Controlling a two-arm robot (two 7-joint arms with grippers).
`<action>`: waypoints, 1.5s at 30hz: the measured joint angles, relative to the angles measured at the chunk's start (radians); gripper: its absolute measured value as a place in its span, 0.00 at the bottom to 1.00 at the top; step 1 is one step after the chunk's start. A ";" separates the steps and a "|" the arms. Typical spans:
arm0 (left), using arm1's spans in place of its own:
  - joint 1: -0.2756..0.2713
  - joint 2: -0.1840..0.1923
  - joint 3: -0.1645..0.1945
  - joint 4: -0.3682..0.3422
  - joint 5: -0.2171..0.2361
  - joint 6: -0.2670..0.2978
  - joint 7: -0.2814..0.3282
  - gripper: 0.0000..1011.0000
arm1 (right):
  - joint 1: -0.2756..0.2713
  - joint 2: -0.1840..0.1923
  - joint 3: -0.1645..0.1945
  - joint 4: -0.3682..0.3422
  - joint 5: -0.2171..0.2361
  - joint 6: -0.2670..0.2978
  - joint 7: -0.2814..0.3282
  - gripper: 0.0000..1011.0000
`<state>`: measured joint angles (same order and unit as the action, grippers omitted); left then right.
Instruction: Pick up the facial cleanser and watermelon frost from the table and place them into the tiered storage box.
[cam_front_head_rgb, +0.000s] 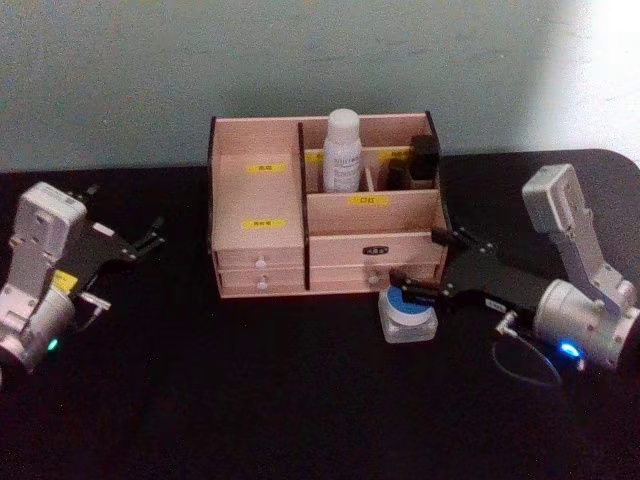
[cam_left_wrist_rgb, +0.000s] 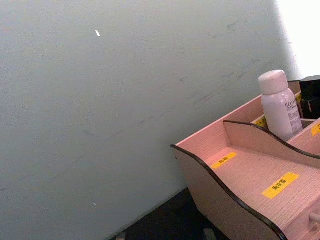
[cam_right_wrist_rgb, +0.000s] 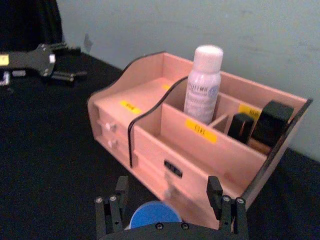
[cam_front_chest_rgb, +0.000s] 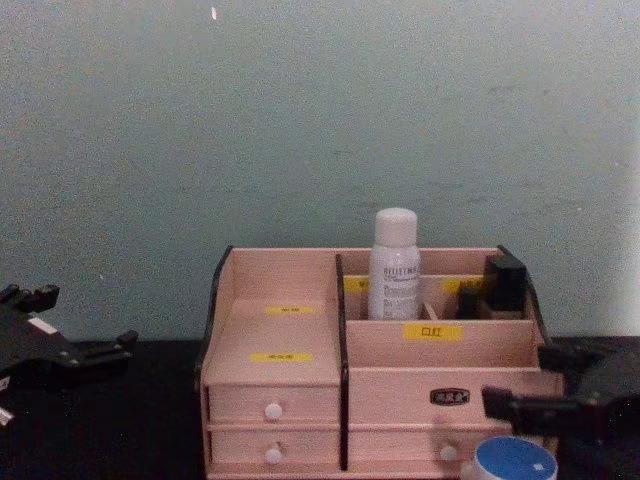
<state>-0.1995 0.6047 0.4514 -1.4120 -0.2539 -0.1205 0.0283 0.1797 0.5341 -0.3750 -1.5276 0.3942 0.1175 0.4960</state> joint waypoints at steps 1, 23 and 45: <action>0.000 0.000 0.000 0.000 0.000 0.000 0.000 0.99 | -0.006 0.005 0.000 -0.005 0.001 0.002 0.001 0.99; 0.000 0.000 0.000 0.000 0.000 0.000 0.000 0.99 | -0.056 0.089 -0.033 -0.079 -0.019 0.125 -0.007 0.99; 0.000 0.000 0.000 0.000 0.000 0.000 0.000 0.99 | -0.022 0.060 -0.049 -0.024 -0.013 0.146 -0.010 0.99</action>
<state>-0.1995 0.6047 0.4514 -1.4119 -0.2539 -0.1205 0.0283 0.1579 0.5937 -0.4241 -1.5520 0.3813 0.2637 0.4859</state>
